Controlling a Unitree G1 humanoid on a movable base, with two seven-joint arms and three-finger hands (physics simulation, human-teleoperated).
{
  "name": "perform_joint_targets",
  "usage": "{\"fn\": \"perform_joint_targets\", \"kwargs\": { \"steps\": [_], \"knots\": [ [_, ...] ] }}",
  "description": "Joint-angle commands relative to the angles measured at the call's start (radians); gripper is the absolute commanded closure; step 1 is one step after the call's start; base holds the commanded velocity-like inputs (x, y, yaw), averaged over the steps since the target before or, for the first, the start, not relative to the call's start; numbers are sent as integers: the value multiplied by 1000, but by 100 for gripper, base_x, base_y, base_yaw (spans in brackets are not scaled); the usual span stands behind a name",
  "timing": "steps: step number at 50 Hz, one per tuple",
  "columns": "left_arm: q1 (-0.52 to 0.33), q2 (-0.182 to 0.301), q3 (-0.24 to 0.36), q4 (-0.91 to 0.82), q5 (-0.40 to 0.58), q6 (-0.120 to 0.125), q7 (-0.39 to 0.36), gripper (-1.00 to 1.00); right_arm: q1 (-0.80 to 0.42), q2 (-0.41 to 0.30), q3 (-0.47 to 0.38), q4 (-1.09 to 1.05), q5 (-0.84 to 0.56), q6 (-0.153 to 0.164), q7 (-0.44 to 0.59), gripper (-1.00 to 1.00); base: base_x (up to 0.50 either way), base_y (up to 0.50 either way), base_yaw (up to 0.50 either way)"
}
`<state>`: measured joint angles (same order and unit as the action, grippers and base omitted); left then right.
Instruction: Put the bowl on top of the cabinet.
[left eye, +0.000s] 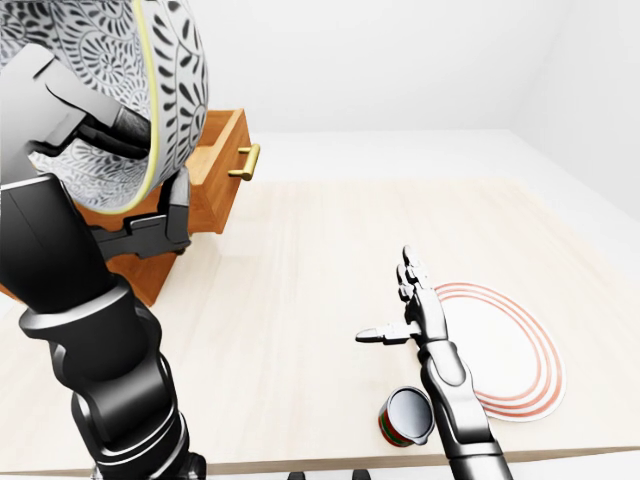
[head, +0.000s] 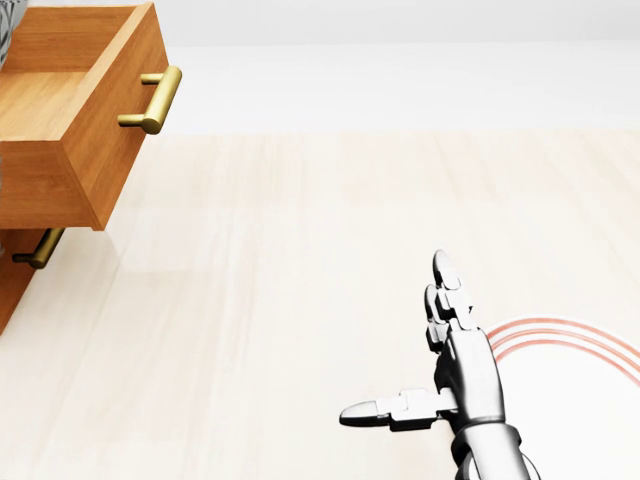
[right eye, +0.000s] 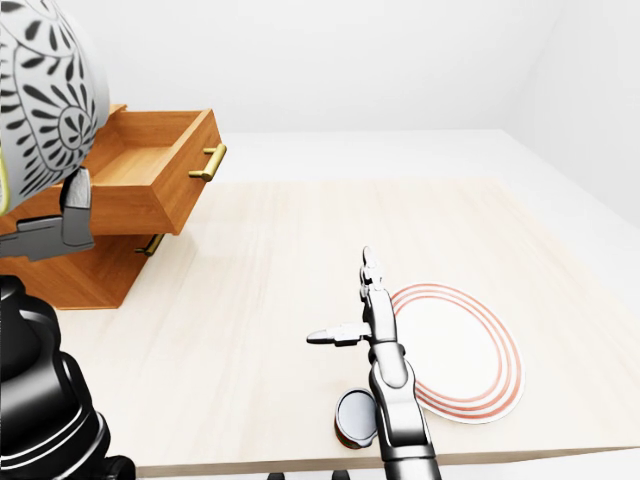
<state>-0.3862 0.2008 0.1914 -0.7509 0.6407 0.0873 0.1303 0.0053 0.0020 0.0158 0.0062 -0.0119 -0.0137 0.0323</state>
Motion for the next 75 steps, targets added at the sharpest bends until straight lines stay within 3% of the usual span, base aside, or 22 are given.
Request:
{"fn": "perform_joint_targets", "kwargs": {
  "steps": [1,9,28,42,48,50,56,60,61,63,75],
  "knots": [
    [-91,106,80,125,-78,0,84,93,11,1,4,-22,-1,6,2,-100,0,0,0],
    [-100,165,117,260,-119,0,157,93,6,1,5,-12,-2,3,2,-100,0,0,0],
    [-159,301,188,448,-199,0,219,93,32,3,16,-64,-6,18,4,-100,0,0,0],
    [-220,383,191,679,-239,0,298,93,34,4,21,-66,-9,18,3,-100,0,0,0],
    [-236,425,204,750,-252,-17,323,94,24,5,21,-57,-11,19,0,-100,0,0,0],
    [-255,446,203,816,-249,-42,351,93,15,6,19,-53,-10,24,-3,-100,0,0,0],
    [-290,486,197,933,-274,-75,386,93,38,5,23,-66,-9,7,2,-100,0,0,0],
    [-336,518,181,1079,-280,-121,393,93,35,3,18,-62,-4,11,6,-100,0,0,0],
    [-336,519,179,1082,-280,-122,393,93,35,3,18,-62,-4,11,6,-100,0,0,0],
    [-377,539,163,1215,-280,-174,393,93,32,3,17,-63,-5,16,5,-100,0,0,0],
    [-539,622,86,1687,-259,-175,393,93,31,4,19,-61,-8,16,3,-100,0,0,0]
  ]
}}
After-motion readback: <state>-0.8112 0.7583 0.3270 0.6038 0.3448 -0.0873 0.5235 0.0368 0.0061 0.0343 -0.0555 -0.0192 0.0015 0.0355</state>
